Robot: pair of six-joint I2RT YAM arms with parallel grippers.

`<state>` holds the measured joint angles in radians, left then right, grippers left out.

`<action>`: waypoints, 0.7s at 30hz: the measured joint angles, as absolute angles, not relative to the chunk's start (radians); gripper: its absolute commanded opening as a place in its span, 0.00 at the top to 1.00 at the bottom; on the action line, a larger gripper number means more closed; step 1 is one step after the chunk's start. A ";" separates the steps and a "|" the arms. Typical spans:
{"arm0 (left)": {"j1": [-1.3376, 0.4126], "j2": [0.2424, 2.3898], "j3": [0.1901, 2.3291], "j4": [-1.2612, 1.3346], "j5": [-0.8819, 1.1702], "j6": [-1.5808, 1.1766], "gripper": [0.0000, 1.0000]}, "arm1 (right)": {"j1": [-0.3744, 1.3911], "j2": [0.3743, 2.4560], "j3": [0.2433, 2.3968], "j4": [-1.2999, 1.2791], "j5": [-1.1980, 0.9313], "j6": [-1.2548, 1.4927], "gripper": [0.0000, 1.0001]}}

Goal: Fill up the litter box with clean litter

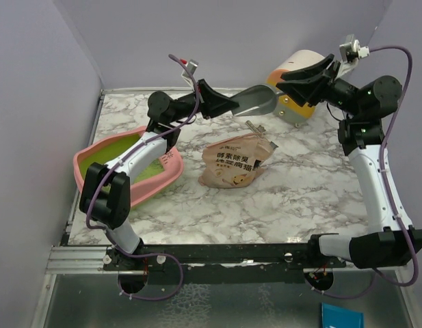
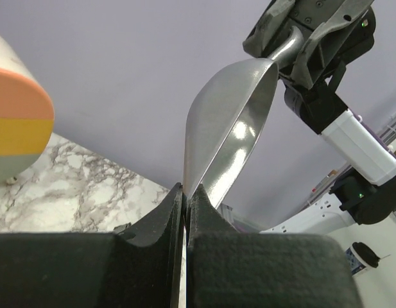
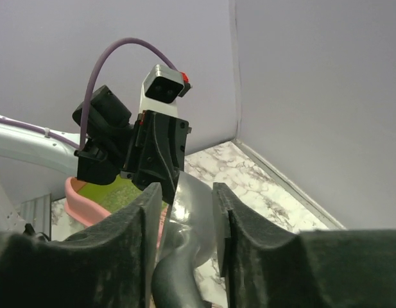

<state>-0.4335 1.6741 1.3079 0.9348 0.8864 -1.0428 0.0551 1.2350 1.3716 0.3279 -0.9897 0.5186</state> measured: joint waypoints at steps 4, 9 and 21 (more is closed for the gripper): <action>-0.406 1.674 1.260 0.958 0.882 -1.094 1.00 | 0.055 1.322 1.490 0.199 -1.019 0.479 0.50; -0.374 1.674 1.245 0.973 0.877 -1.155 1.00 | 0.055 1.381 1.591 -0.005 -1.023 0.379 0.50; -0.348 1.691 1.197 1.008 0.825 -1.309 1.00 | 0.055 1.372 1.446 -0.033 -1.109 0.407 0.52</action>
<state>-0.3481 1.6909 1.1969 1.0077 0.8253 -1.3087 0.0551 1.3720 1.4460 -0.0330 -1.1088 0.4072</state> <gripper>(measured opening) 0.029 0.495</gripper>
